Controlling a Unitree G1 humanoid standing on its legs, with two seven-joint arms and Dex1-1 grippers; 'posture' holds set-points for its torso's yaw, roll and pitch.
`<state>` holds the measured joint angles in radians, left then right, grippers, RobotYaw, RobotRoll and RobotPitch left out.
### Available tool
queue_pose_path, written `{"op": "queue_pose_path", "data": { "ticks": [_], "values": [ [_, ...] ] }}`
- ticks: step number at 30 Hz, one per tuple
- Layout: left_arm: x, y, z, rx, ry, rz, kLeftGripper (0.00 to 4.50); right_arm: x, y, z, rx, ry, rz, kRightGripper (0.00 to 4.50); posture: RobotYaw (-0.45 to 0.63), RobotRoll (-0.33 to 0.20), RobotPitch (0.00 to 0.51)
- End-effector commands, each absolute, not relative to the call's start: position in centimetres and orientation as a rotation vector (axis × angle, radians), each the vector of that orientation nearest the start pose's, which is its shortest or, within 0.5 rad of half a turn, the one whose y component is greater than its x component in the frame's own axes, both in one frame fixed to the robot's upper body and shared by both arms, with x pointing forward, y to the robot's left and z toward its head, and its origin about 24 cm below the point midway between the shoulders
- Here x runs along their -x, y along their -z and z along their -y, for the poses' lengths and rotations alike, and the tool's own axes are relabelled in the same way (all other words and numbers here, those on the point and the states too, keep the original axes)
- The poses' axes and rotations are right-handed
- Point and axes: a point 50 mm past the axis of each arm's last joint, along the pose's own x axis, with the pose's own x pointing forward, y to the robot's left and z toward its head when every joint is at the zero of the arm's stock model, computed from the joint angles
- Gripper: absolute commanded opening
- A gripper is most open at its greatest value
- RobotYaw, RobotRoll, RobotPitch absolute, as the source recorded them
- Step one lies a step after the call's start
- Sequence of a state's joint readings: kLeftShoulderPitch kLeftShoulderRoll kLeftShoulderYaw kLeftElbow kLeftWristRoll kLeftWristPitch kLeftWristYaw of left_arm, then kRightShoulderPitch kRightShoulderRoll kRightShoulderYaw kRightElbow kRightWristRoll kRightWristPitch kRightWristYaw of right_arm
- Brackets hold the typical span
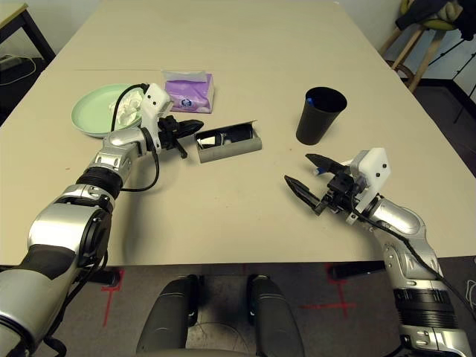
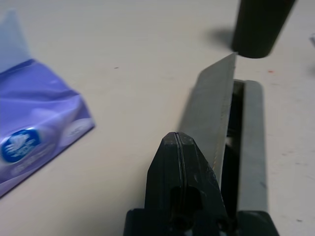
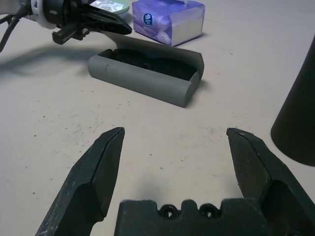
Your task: Organize and tidy the items on the table.
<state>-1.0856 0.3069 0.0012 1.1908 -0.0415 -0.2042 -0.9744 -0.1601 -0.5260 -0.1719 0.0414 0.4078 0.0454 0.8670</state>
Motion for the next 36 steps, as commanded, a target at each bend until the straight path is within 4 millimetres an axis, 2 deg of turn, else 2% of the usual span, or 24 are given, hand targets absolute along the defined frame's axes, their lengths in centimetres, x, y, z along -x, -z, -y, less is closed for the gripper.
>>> {"op": "queue_pose_path", "data": {
  "ticks": [1,9,17,26,29,36],
  "values": [
    [-39.4,-14.9,-14.1,-0.279,0.987,-0.029,0.04,-26.9,-11.8,23.8,0.137,-0.700,0.123,4.50,0.04,0.000,0.192],
    [-38.9,-14.3,-14.2,-0.277,1.050,-0.048,0.04,-27.6,-12.8,23.3,0.133,-0.702,0.158,4.50,0.05,0.000,0.185],
    [-37.9,-13.0,-14.8,-0.300,1.138,-0.148,0.04,-28.3,-14.2,23.0,0.159,-0.713,0.200,4.50,0.05,0.000,0.182],
    [-37.1,-12.4,-15.1,-0.330,1.208,-0.197,0.04,-28.9,-14.7,22.7,0.165,-0.720,0.209,4.50,0.06,0.000,0.167],
    [-37.0,-12.9,-15.0,-0.312,1.216,-0.154,0.04,-29.1,-14.9,22.7,0.170,-0.725,0.208,4.50,0.07,0.000,0.162],
    [-36.3,-16.7,-14.3,-0.144,1.318,0.080,0.04,-29.8,-15.5,22.5,0.173,-0.776,0.193,4.50,0.10,0.000,0.151]
  ]
}}
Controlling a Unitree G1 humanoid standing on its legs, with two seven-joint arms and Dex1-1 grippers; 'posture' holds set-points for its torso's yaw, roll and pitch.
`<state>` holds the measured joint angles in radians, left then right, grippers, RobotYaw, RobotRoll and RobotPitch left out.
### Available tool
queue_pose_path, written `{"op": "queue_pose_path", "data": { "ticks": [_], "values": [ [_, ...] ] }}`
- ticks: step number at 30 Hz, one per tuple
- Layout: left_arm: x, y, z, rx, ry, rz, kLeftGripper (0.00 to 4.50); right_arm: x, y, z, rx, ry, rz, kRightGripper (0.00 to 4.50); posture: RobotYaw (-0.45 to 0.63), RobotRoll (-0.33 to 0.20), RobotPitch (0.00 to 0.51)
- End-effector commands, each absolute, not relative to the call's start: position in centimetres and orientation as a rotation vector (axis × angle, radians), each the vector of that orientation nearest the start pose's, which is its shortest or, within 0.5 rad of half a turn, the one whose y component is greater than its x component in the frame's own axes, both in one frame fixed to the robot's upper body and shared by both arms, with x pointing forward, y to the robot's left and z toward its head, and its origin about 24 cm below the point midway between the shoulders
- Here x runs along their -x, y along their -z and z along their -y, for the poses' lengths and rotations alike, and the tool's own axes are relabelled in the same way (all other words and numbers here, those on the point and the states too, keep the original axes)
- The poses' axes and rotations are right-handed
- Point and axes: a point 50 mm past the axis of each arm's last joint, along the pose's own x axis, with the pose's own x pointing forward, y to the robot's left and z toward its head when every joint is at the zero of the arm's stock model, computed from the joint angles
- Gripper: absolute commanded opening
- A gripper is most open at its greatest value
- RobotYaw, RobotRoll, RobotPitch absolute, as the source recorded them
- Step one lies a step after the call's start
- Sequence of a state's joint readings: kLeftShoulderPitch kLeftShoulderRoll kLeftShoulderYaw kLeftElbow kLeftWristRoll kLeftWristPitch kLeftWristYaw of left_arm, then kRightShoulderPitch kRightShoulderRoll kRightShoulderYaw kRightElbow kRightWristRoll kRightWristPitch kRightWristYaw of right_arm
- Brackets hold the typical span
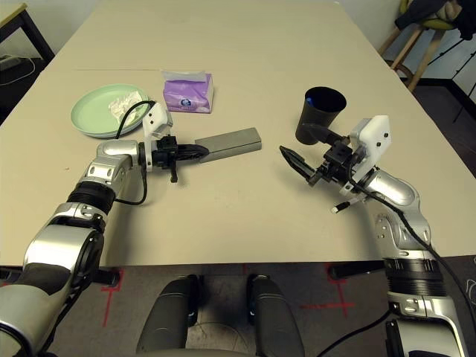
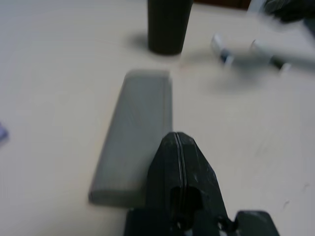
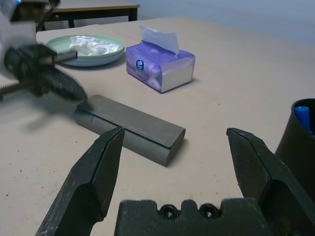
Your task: Organize and tidy the items on the table.
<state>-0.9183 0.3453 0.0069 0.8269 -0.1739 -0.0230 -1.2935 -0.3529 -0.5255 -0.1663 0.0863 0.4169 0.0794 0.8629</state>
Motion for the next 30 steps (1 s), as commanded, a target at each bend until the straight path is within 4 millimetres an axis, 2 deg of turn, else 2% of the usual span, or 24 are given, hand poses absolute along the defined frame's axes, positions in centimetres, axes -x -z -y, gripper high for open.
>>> {"op": "queue_pose_path", "data": {
  "ticks": [1,6,9,14,19,24,30],
  "values": [
    [-35.9,-16.9,-14.3,-0.161,1.346,0.096,0.04,-30.0,-15.7,22.5,0.173,-0.784,0.193,4.50,0.10,0.000,0.148],
    [-34.3,-17.2,-14.6,-0.187,1.402,0.107,0.04,-30.4,-16.4,21.7,0.222,-0.920,0.131,4.50,0.12,0.000,0.135],
    [-33.4,-16.5,-14.7,-0.198,1.413,0.088,0.63,-30.4,-16.7,21.5,0.307,-1.027,0.061,4.50,0.13,0.000,0.126],
    [-32.2,-16.1,-14.5,-0.224,1.463,0.121,2.55,-30.5,-17.2,22.3,0.498,-1.142,-0.089,4.50,0.14,0.000,0.118],
    [-31.9,-16.4,-13.9,-0.213,1.493,0.111,4.48,-30.2,-18.0,24.3,0.766,-1.264,-0.321,4.50,0.14,0.000,0.114],
    [-31.6,-16.6,-13.5,-0.205,1.507,0.110,4.48,-30.0,-18.2,26.1,1.030,-1.304,-0.478,4.50,0.14,0.000,0.112],
    [-31.1,-16.3,-14.1,-0.200,1.482,0.109,4.48,-29.2,-18.3,28.6,1.267,-1.341,-0.687,4.50,0.12,0.000,0.106]
  ]
}}
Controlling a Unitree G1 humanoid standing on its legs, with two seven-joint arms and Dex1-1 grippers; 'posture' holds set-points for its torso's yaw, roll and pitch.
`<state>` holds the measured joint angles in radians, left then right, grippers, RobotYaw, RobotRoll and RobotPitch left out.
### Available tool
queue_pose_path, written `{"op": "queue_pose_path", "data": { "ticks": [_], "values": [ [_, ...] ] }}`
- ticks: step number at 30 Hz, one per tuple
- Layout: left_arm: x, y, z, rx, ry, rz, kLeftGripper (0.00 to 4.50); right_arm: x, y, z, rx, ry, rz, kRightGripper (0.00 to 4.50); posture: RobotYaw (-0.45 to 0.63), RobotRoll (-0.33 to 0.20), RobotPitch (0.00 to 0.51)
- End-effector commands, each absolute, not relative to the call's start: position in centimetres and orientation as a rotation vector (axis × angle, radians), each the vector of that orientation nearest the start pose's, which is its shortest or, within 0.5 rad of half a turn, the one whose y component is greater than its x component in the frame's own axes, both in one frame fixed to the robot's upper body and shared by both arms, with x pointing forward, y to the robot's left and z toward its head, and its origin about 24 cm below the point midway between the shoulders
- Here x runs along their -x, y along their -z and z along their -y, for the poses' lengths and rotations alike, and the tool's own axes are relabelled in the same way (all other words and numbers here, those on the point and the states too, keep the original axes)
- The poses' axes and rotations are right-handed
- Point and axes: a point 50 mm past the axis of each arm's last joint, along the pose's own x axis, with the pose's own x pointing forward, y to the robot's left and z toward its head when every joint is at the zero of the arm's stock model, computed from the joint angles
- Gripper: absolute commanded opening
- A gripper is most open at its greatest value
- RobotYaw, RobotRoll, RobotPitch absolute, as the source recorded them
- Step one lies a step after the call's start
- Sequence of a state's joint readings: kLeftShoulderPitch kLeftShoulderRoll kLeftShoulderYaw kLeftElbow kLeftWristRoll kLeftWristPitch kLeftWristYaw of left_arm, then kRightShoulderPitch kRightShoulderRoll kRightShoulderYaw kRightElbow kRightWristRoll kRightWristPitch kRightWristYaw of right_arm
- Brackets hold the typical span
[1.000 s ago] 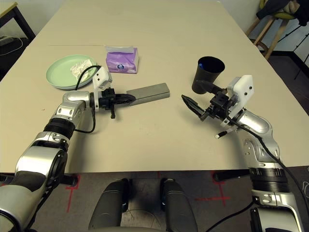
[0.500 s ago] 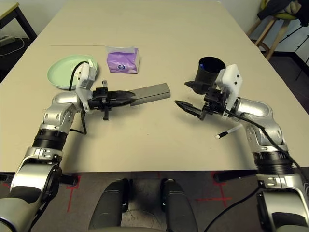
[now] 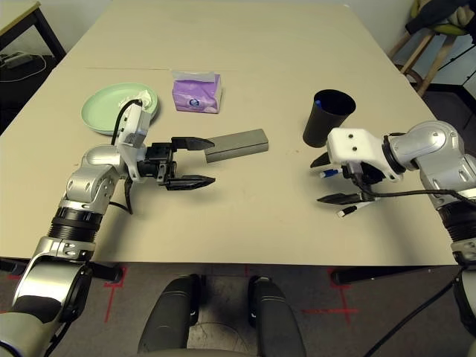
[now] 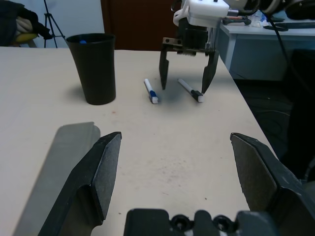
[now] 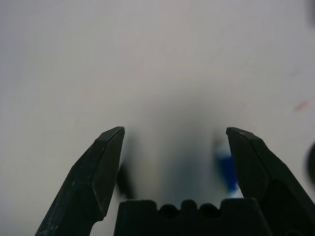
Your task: Organize and tidy the items on the table.
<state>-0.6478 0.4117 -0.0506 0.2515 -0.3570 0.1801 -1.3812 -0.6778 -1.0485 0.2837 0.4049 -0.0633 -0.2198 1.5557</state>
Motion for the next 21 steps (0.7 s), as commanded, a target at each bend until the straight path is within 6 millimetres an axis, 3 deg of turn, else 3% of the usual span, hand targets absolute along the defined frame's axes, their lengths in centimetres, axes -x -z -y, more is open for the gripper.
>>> {"op": "queue_pose_path", "data": {
  "ticks": [1,15,21],
  "values": [
    [-31.0,-16.2,-14.2,-0.199,1.478,0.108,4.48,-29.3,-18.3,28.8,1.301,-1.337,-0.700,4.50,0.12,0.000,0.105],
    [-31.3,-16.2,-14.0,-0.231,1.458,0.119,4.48,-30.0,-17.5,27.9,1.543,-1.397,-0.667,4.50,0.12,0.000,0.105],
    [-31.4,-16.3,-14.0,-0.236,1.452,0.125,4.48,-29.9,-16.6,27.6,1.566,-1.431,-0.651,4.50,0.13,0.000,0.105]
  ]
}}
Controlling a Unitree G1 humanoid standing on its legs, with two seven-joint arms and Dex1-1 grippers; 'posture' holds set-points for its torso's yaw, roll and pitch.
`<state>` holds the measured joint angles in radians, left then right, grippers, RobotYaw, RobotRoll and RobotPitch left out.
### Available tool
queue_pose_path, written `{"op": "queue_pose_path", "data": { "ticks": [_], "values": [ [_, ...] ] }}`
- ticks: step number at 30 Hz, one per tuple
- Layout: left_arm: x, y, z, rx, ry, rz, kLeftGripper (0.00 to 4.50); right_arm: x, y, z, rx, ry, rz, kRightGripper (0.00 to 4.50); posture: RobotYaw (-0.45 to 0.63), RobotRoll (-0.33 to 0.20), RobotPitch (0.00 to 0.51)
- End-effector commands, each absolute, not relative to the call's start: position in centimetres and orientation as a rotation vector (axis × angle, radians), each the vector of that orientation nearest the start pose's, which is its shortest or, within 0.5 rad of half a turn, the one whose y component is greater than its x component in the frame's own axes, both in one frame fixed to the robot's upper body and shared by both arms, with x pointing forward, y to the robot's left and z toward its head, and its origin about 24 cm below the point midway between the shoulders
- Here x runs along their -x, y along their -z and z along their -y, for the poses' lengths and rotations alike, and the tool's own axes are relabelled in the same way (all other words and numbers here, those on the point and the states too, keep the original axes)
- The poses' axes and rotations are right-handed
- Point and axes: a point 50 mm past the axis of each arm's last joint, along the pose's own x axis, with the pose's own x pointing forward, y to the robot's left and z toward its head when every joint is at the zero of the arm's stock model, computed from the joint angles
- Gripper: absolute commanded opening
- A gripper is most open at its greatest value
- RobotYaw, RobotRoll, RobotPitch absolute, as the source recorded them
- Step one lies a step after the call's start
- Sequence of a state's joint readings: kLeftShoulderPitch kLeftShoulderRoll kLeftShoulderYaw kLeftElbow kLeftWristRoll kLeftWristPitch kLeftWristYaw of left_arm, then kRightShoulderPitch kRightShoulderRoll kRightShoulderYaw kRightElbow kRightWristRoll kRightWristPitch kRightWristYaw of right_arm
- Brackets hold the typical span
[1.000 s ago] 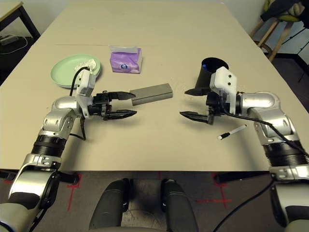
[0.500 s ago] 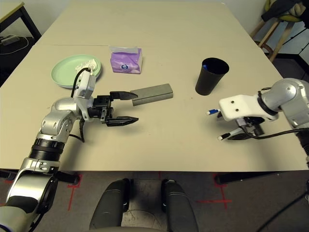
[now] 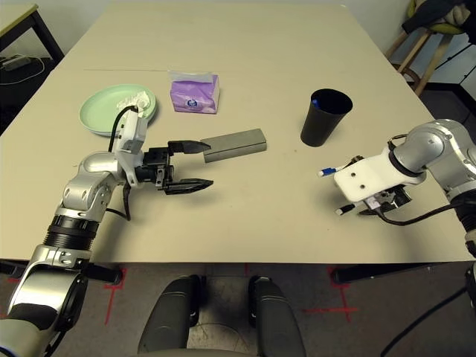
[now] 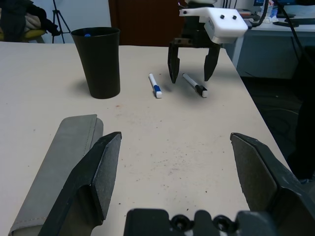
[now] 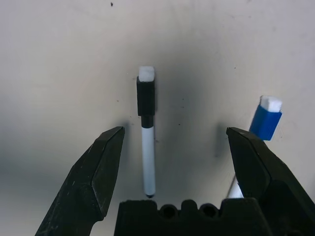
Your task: Organize and tidy the items on the table.
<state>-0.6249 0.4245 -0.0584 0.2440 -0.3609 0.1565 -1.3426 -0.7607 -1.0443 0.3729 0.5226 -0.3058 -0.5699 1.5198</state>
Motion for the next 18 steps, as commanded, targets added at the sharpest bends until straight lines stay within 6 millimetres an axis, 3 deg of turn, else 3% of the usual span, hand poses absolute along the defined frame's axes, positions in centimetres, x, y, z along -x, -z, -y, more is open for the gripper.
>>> {"op": "queue_pose_path", "data": {
  "ticks": [1,12,15,18],
  "values": [
    [-31.4,-16.3,-14.0,-0.237,1.451,0.124,4.48,-29.8,-16.4,27.5,1.562,-1.441,-0.651,4.50,0.13,0.000,0.104],
    [-31.4,-16.6,-14.3,-0.236,1.434,0.123,4.48,-29.2,-14.8,27.3,1.505,-1.473,-0.681,4.50,0.13,0.000,0.098],
    [-31.4,-16.6,-14.3,-0.238,1.436,0.123,4.50,-29.4,-14.4,27.3,1.497,-1.473,-0.690,3.93,0.13,0.000,0.097],
    [-31.4,-16.6,-14.4,-0.242,1.438,0.122,4.50,-29.4,-14.2,27.4,1.486,-1.477,-0.697,2.85,0.14,0.000,0.097]
  ]
}}
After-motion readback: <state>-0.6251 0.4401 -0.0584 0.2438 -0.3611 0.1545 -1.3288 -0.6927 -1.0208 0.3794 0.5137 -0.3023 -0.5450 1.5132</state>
